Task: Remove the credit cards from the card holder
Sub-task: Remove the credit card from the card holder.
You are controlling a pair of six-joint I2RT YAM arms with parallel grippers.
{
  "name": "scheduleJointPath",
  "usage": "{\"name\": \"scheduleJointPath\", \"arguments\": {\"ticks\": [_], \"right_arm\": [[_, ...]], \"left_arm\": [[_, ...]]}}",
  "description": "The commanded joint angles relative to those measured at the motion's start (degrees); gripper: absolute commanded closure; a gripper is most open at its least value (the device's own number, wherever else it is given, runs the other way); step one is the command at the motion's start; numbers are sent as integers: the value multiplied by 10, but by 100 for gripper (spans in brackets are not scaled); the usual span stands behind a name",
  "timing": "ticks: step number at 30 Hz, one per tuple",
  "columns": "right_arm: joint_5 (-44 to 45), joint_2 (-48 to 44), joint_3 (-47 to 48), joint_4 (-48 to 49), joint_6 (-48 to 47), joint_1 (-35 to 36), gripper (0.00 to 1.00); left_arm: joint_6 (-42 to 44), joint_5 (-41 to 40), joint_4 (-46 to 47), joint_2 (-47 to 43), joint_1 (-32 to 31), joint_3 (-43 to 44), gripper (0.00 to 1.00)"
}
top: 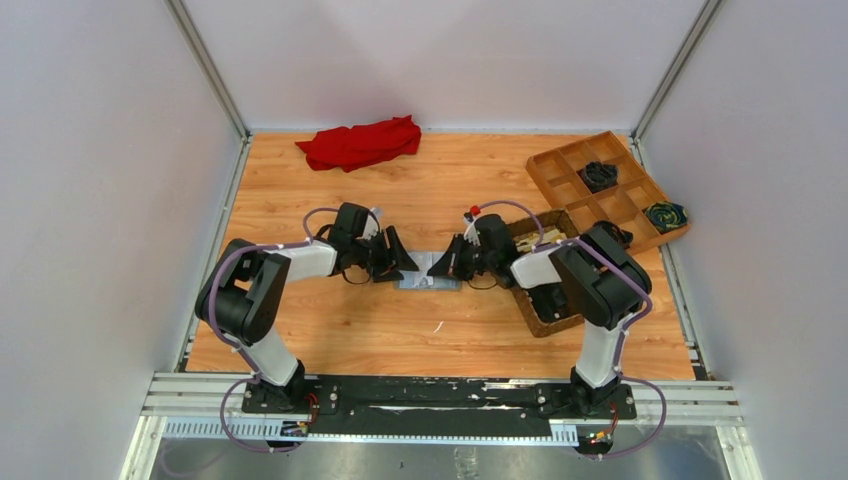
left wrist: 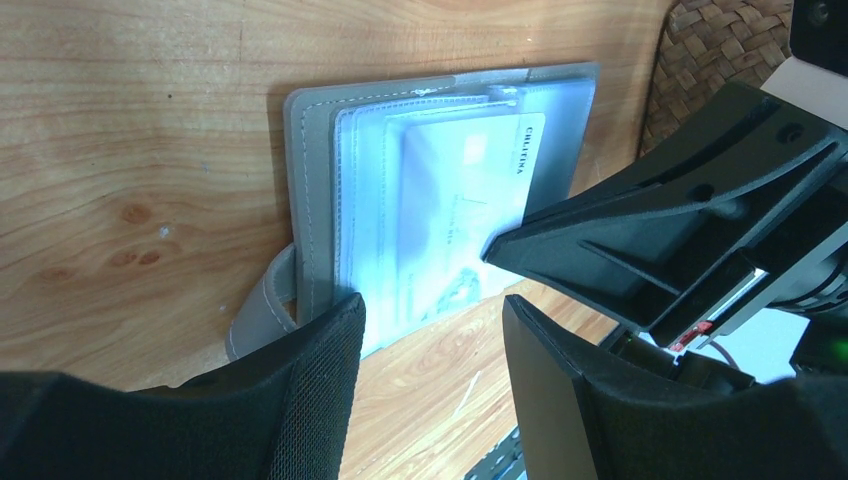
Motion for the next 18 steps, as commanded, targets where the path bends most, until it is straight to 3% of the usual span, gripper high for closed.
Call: {"name": "scheduleJointPath", "arguments": {"ticks": [1,18], "right_arm": [[3,-17,-37,-15,-6,-17,100],[-18,-29,-80,13,-3,-50,100]], "left_arm": [[14,-30,-32,19,6,-23,40],[10,-1,-31,-5,4,-3,40]]}}
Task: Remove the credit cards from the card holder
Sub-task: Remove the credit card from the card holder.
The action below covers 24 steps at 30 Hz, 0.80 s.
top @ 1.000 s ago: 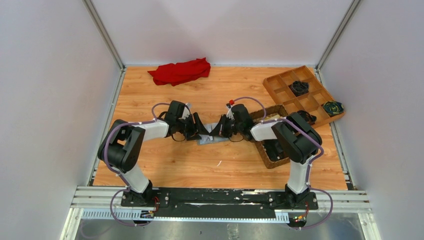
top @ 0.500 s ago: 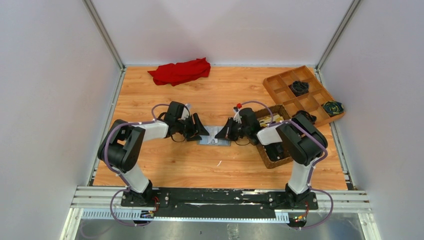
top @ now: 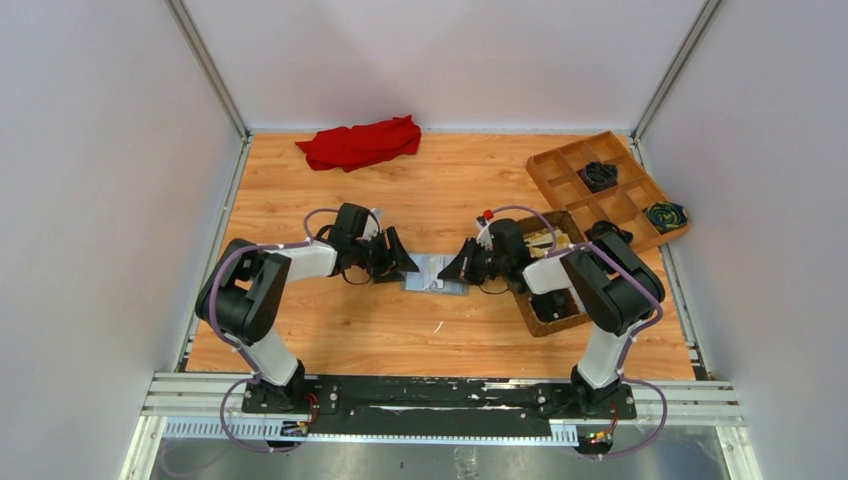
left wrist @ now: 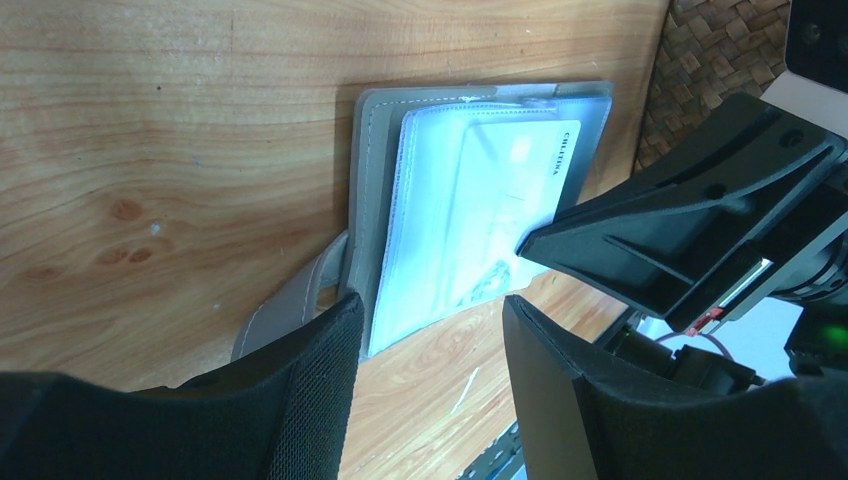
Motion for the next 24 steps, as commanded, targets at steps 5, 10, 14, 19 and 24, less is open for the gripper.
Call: {"name": "scheduleJointPath", "arguments": {"ticks": [5,10,14,19,24], "right_arm": [[-26,44,-11,45,26,-16,100],[-34,62,-1,63,41,-15,100],[-33,65,4,59,42,-15,100],[-30,66,3,56,41,-15,100],[-30,67,2,55,42,-15,100]], "left_arm": [[16,31,-33,-32,-9,42,39],[5,51,-9,-9,-17,67,39],[4,56,1,23,-20,76,39],[3,53,11,44,-22,79,39],[3,49,13,56,-29,82,39]]}}
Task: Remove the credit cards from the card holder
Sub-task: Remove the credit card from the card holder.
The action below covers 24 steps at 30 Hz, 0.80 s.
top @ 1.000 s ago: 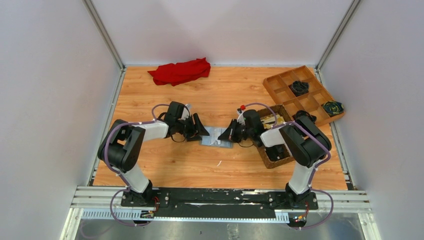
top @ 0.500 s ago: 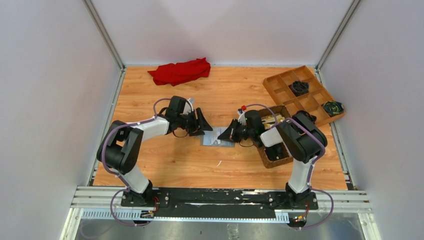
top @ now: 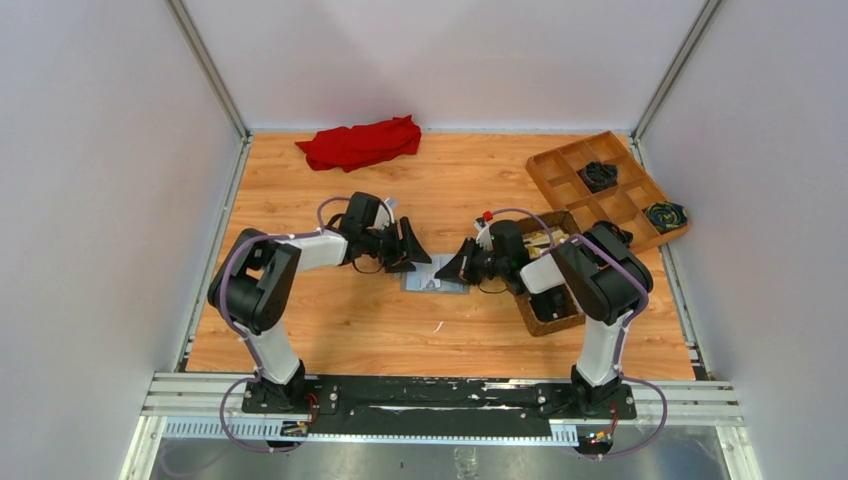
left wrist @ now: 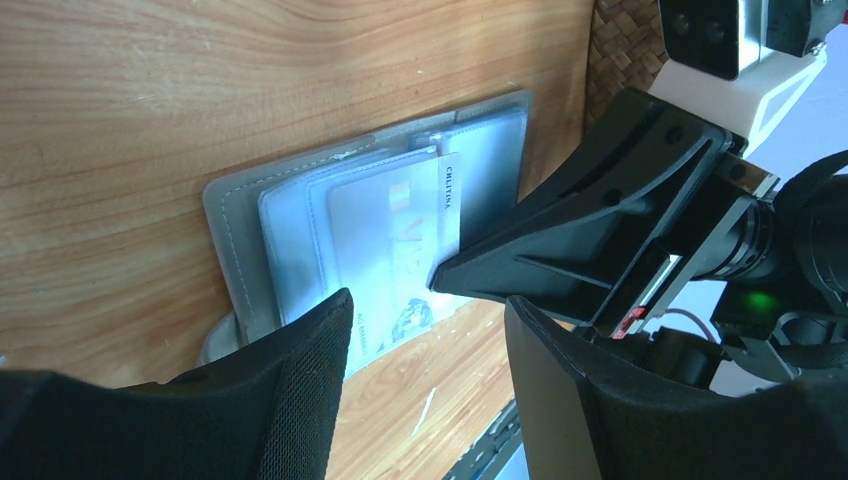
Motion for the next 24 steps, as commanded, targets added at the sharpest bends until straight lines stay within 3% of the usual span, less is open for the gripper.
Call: {"name": "scheduleJointPath", "arguments": {"ticks": [1,24], "right_arm": [[11,19,1,-19,-5,-6,100],[18,-8,6,-69,-34,-6,100]], "left_arm": [[-1,3,12,16,-9,10,39],[-34,-57,12,47,-14,-27,39]]}}
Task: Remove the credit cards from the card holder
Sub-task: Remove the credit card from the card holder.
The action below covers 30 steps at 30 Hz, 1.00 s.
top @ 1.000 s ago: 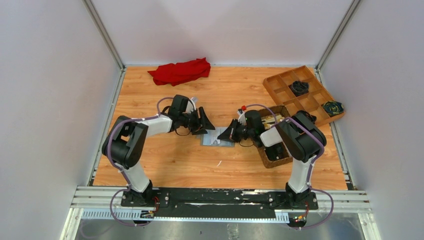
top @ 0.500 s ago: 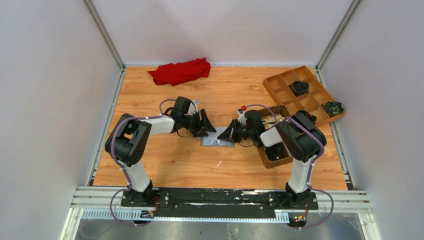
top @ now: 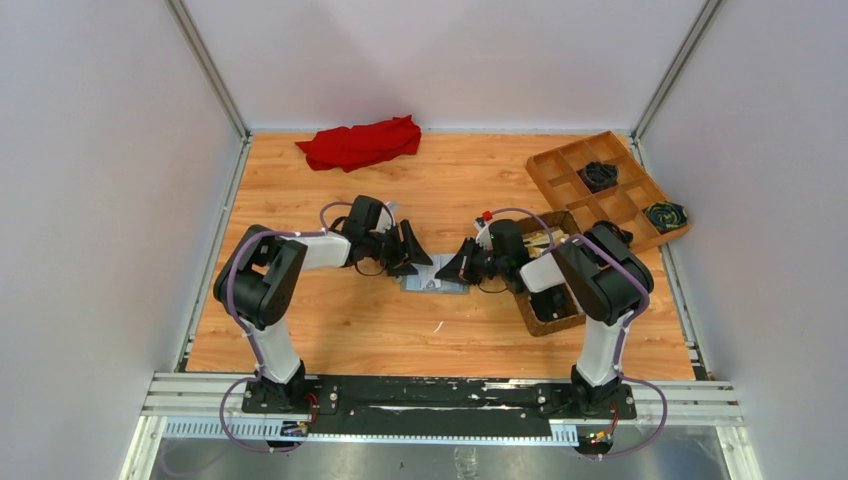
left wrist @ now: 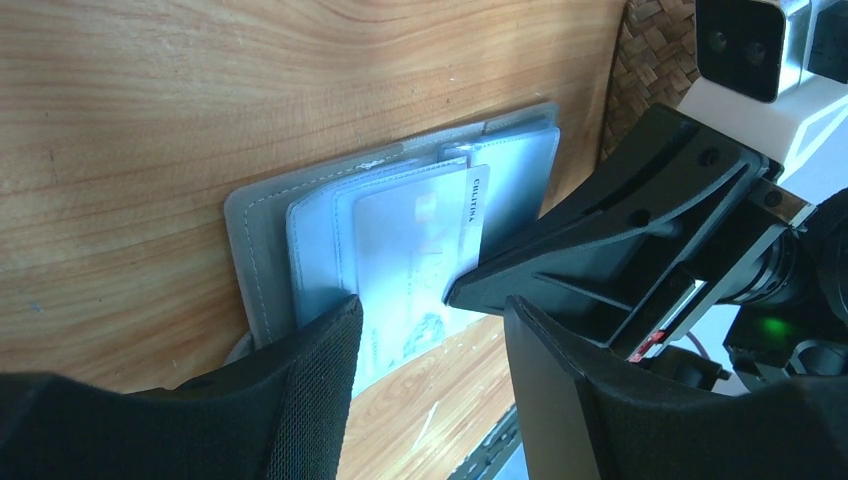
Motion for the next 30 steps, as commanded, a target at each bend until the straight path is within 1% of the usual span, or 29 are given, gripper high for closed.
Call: {"name": "scheduleJointPath", "arguments": {"ticks": [1,5,8,10,26,30], "right_arm": [[17,-8,0,-52,-29,-6,100],[21,-18,-9,-55,-33,-7,100],[29,-29,-21,-58,-38,-12,100],[30,-34,-26,-59,-41,-17,100],[14,-62,-74,-62,-57,-66,100],[16,-83,-76,-88,-74,-77,100]], "left_arm": [[-14,-44,-8,25,-6,-23,39],[-17,-60,-22,32,-6,-21,40],[10,-92,-89,34,-6,1,39],[23,-102,-113,33,-6,10,39],[26,-114,-122,37,-6,12,39],[26,-116,-123,39,-6,14,39]]}}
